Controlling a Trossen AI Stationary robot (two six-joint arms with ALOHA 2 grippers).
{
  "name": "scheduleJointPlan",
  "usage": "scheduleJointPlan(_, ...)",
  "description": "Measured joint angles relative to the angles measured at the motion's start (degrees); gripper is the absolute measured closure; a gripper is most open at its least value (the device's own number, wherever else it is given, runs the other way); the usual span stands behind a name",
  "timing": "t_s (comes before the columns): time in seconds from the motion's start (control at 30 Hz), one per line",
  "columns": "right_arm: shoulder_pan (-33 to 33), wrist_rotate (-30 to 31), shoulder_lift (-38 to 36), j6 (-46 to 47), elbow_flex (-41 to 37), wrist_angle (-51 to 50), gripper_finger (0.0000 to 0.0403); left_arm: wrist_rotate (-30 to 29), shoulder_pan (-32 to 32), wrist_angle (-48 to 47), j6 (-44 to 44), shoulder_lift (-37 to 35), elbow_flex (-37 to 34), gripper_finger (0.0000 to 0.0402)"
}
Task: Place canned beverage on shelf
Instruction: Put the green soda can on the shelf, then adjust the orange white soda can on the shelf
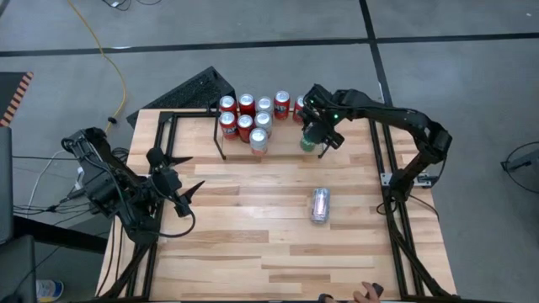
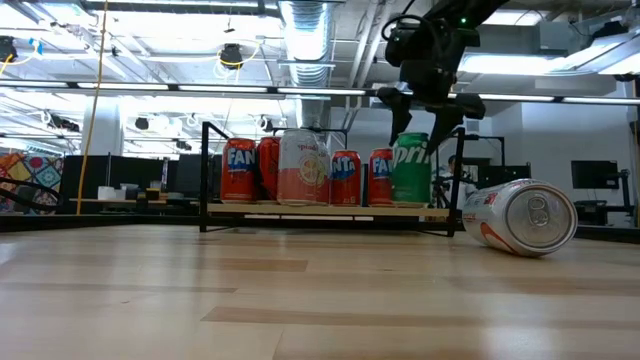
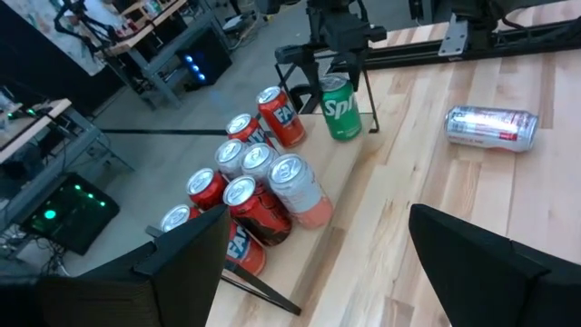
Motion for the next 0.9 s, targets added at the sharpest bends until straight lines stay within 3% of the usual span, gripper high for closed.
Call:
scheduleJointPlan(0.2, -0.5, 0.0, 0.0, 0.1, 0.2, 0.6, 0.0069, -0.3, 0.0, 0.0, 0.0, 0.0, 0.0, 0.0077)
scheduleJointPlan(0.7, 4.2, -0.1, 0.0, 0.5, 0.2, 1.1, 0.0070, -0.3, 0.0, 0.0, 0.0, 0.0, 0.0, 0.0077)
scheduleJointPlan(0.9, 10.2, 0.0, 0.0, 10.4, 0.2, 3.1, 0.0070, -0.2, 0.0, 0.0, -0.2, 0.0, 0.0, 0.0077)
